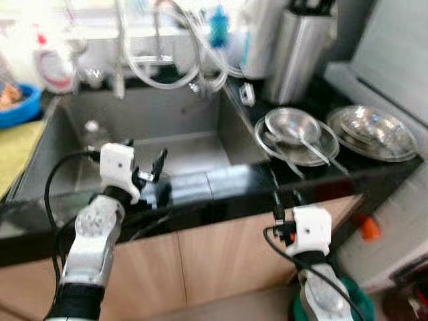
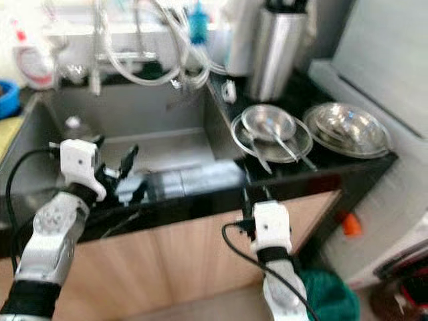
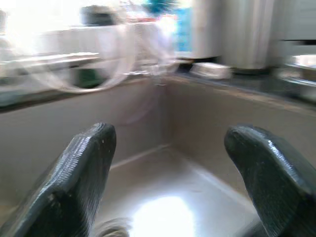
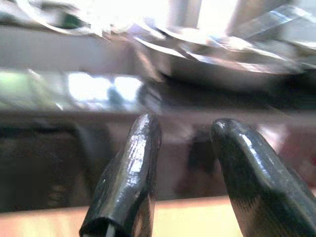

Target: Kitchen organization

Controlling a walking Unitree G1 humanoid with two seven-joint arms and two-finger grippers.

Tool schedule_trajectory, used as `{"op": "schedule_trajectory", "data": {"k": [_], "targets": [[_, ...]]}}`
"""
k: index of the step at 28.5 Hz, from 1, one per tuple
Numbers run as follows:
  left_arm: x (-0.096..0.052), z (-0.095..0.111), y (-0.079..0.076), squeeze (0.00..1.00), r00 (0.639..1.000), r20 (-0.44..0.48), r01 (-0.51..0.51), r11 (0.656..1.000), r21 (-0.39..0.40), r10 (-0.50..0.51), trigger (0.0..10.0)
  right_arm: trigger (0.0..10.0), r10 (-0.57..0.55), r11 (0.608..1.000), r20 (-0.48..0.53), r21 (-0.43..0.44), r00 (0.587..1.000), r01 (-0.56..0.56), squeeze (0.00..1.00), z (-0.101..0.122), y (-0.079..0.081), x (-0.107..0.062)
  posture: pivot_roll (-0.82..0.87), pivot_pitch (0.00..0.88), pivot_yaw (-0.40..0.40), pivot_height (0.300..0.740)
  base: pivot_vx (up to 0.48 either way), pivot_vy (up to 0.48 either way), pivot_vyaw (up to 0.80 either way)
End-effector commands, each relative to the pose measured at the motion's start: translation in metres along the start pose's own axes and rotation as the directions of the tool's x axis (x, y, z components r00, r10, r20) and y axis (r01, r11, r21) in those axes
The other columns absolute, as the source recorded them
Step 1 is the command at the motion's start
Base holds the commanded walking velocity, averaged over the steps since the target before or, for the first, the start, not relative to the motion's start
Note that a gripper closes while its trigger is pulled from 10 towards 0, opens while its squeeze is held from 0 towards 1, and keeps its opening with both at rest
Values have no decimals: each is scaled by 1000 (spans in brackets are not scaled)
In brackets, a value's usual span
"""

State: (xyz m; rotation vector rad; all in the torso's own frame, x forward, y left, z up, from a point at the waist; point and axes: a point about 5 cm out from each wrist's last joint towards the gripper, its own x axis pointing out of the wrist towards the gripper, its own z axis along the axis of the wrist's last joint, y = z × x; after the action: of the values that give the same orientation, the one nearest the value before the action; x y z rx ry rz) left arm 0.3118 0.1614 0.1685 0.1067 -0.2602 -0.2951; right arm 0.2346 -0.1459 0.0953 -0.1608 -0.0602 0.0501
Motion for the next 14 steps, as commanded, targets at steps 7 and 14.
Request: {"op": "schedule_trajectory", "data": {"k": [7,14], "targets": [[2,7,1,0,1000,24,13,1000,22,-14,10000,10000,-12,1000,18,7,1000,12,0,3,-1,0,42,0,-11,740,0,0,0],[3,10,-2,0,999,35,19,1000,20,-20,10000,10000,-15,1000,20,4,1000,15,0,3,-2,-1,43,0,-11,740,0,0,0]]}}
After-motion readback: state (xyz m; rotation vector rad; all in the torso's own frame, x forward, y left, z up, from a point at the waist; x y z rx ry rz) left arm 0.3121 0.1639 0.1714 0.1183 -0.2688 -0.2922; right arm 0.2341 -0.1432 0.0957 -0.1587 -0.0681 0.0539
